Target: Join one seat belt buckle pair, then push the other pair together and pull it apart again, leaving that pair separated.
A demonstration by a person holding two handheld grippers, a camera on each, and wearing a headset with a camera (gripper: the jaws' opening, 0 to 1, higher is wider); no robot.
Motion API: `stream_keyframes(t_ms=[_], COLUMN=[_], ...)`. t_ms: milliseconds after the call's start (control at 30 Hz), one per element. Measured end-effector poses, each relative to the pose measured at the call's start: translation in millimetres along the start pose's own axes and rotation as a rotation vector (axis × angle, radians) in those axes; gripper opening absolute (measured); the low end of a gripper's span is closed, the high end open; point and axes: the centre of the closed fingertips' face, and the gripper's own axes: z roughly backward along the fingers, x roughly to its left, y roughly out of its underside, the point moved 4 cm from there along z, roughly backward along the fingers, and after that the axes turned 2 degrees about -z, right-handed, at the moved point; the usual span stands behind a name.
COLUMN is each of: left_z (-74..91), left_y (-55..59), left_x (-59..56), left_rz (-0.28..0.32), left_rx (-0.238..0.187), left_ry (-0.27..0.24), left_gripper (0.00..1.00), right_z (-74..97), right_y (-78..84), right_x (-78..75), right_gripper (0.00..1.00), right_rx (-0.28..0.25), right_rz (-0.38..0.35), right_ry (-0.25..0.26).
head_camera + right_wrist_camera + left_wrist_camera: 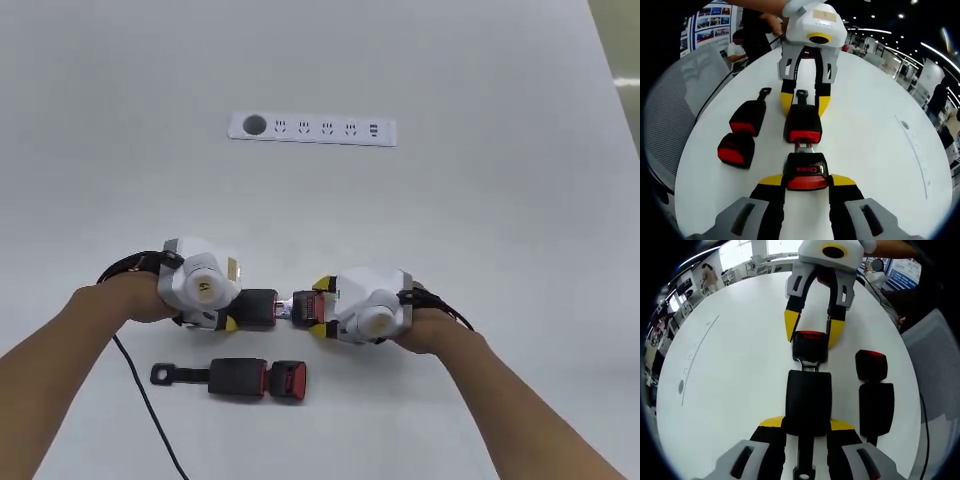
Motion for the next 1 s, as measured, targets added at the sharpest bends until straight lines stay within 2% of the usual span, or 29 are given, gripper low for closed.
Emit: stream_keyframes(t_ms=[467,767,800,1000], left_z=[-6.0,-3.3,-2.8,-1.9], left_y=[7.2,2.9,2.1,0.7], left_x=[3.5,1.2,0.7,0.2], left_rz=[0.006,0.014,0.014,0.003], left_rx=[-0.011,-0.014,-0.015,-0.017], left_ry=[-0.010,-0.013,-0.013,-0.009], left_gripper=[0.32,0.32,0.32,0.31], right_z=[-5.0,-6.1,-6.7,-12.2], right_y=[0.2,-2.0,-2.9,0.4], right_x=[-1.0,0.2,-0.5,-3.3], right_gripper=[0.30,0.30,0.30,0.30], right_rx=[0.002,0.008,0.002,-0.001], right_rz=[-0.038,-0.074,-0.095,-0.093], right_ry=[0.026,0.034,0.037,0.029])
